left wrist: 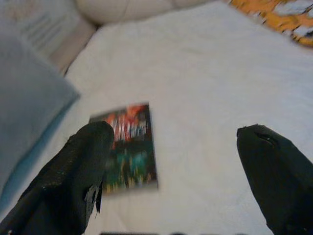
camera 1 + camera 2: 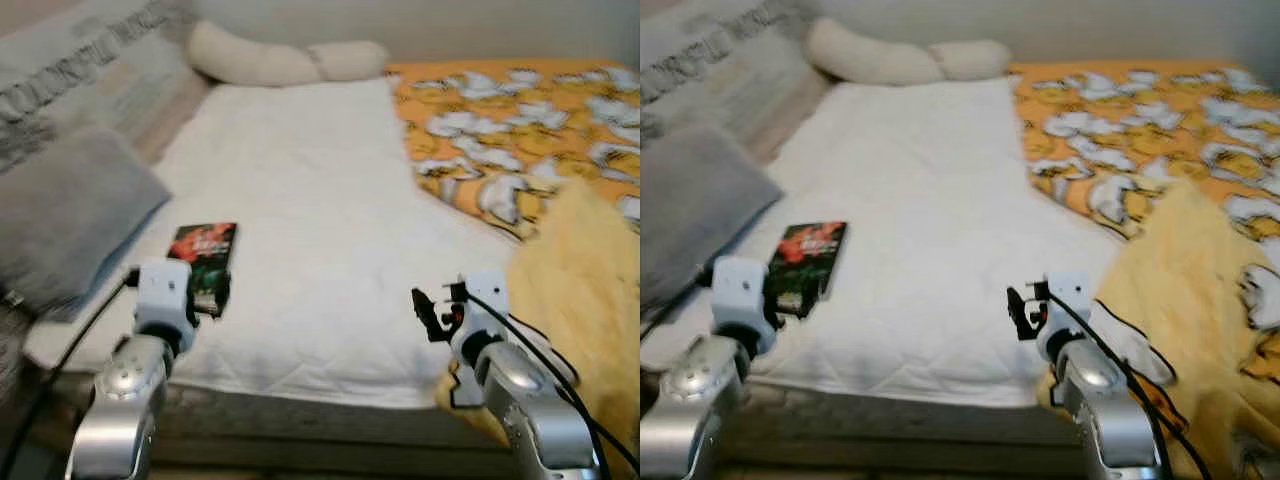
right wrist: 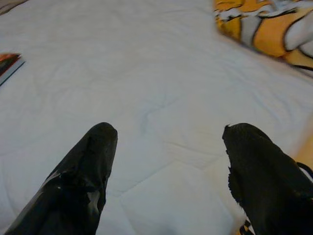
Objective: Clean up the room
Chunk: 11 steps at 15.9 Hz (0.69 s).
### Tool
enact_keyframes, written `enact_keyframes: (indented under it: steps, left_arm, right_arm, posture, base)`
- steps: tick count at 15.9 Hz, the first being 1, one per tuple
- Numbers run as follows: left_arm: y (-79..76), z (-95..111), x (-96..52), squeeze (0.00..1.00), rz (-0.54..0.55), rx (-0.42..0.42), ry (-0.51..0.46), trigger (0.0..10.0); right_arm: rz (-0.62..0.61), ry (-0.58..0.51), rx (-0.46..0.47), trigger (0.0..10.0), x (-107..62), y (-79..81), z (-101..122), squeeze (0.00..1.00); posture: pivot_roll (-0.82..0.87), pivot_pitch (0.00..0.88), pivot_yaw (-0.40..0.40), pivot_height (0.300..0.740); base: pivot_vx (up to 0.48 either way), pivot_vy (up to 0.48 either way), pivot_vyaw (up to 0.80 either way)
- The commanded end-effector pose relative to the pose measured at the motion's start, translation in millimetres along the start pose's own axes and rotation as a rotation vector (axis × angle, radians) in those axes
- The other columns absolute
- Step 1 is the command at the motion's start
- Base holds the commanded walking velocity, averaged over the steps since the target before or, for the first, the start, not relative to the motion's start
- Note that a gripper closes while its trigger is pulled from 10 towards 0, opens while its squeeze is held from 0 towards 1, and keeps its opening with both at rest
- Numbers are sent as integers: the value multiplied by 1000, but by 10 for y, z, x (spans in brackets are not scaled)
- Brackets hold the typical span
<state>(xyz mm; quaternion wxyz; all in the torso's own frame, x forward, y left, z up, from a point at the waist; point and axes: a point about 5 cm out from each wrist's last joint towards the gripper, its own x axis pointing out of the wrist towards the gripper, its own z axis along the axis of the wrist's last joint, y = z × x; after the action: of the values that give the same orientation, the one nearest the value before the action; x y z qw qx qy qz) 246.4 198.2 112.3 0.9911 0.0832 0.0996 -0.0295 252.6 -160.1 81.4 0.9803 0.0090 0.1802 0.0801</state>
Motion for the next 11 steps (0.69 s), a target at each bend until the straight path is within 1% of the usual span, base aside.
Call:
enact_keyframes:
  steps: [1, 4, 5, 6, 7, 8, 9, 11]
  left_arm:
    - [50, -4, -6, 1000, 21, 22, 8, 10000]
    - [60, 0, -5, 1000, 31, 5, 12, 10000]
    - [57, -5, -4, 1000, 33, -34, 16, 10000]
    - [58, -13, -3, 1000, 36, -41, 32, 10000]
    - [56, -3, -1, 1000, 32, -32, 24, 10000]
    - [73, 6, -8, 1000, 46, 22, 22, 10000]
    - [76, 9, -10, 1000, 49, 8, 12, 10000]
    - [80, 14, -15, 1000, 53, 0, 12, 10000]
  right_arm:
    - [20, -5, -4, 10000, 20, 71, 34, 0]
    - [17, -1, -4, 10000, 19, 60, 40, 0]
    - [17, 2, -6, 10000, 15, 55, 39, 0]
    - [17, 4, -7, 10000, 15, 52, 39, 0]
    - [20, 6, -12, 10000, 13, 52, 40, 0]
    - [22, 8, -18, 10000, 9, 53, 41, 0]
    - [24, 7, -19, 10000, 6, 53, 47, 0]
    - [32, 3, -22, 10000, 3, 56, 54, 0]
  posture:
    - [-4, 0, 22, 740]
    - [-6, 0, 20, 740]
    - [-5, 0, 17, 740]
    - [-5, 0, 16, 740]
    - [-6, 0, 13, 740]
    - [-5, 0, 11, 740]
    - [-4, 0, 7, 740]
    - [-4, 0, 7, 740]
  base:
    - [0, -480, -800]
    - [0, -480, -800]
    - [0, 0, -800]
    - [0, 480, -800]
    - [0, 480, -800]
    - [0, 315, -800]
    - [0, -480, -700]
    - [0, -480, 0]
